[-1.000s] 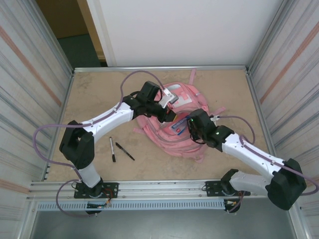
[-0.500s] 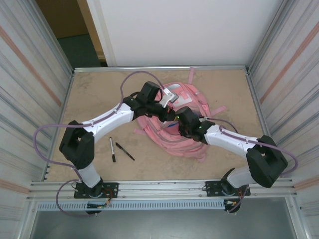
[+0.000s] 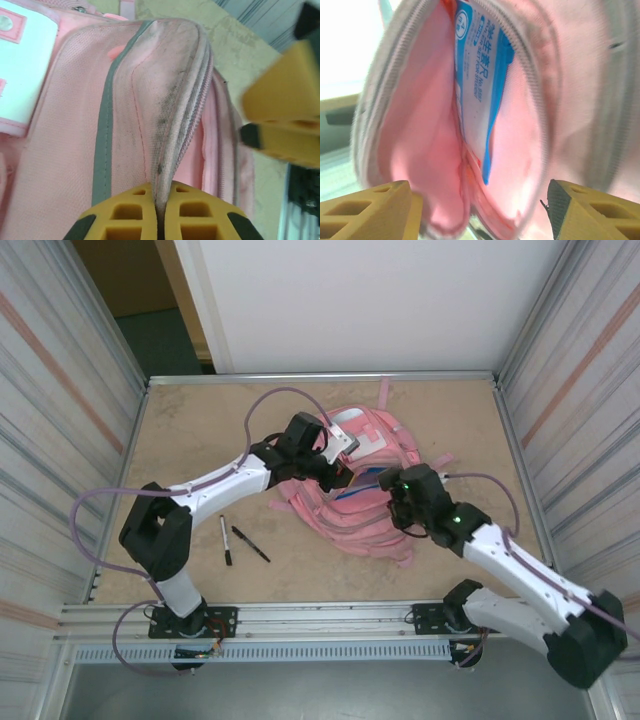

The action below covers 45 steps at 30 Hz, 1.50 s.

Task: Pack the student bag

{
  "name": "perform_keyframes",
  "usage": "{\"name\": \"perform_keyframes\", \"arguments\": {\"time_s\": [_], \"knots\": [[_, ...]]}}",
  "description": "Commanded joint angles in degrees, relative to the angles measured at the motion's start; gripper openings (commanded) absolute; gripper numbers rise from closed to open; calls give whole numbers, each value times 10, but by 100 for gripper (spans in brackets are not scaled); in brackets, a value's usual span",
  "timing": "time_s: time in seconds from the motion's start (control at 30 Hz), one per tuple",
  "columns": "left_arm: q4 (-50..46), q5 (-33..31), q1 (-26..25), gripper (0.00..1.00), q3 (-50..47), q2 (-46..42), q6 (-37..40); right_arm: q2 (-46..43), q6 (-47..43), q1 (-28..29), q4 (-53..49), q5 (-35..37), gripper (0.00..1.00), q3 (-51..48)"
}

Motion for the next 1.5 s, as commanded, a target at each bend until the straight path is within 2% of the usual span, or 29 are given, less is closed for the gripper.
{"name": "perform_keyframes", "arguments": {"time_s": [0.0, 0.07, 0.13, 0.23, 0.33, 0.4, 0.53, 0.6, 0.63, 0.8, 0.93, 1.0, 1.1, 1.2, 1.37, 1.47], "knots": [[26, -73, 8, 13, -4, -5, 42, -65, -118, -23, -100, -54, 72, -24], [16, -81, 8, 21, -1, 1, 24, -99, -193, -36, -130, -65, 71, -17], [16, -82, 8, 34, -11, -2, -3, -116, -283, -50, -152, -91, 69, 1], [5, -81, 9, 41, -37, -29, -54, -110, -397, -59, -155, -160, 66, 42], [-18, -145, 7, 45, -77, -90, -132, -68, -480, -58, -185, -202, 66, 96], [-48, -218, 5, 51, -112, -150, -187, -31, -519, -52, -221, -200, 66, 136], [-81, -265, 18, 56, -177, -257, -230, 23, -562, -12, -223, -185, 66, 169], [-109, -326, 35, 69, -219, -309, -279, 56, -582, 14, -212, -194, 67, 181], [-134, -360, 50, 70, -239, -334, -305, 84, -591, 32, -213, -197, 67, 194], [-256, -362, 160, 68, -299, -423, -371, 186, -615, 119, -209, -151, 69, 246], [-327, -378, 232, 64, -352, -463, -460, 249, -622, 147, -198, -130, 70, 275], [-339, -390, 240, 63, -371, -463, -478, 271, -627, 148, -183, -141, 70, 280], [-317, -371, 239, 60, -396, -445, -477, 302, -633, 150, -186, -147, 69, 303], [-289, -361, 243, 50, -410, -406, -468, 319, -631, 152, -172, -159, 68, 307], [-169, -340, 245, 37, -427, -295, -458, 340, -625, 157, -155, -172, 68, 314], [-141, -316, 246, 36, -398, -212, -437, 346, -621, 161, -140, -196, 68, 316]]}}
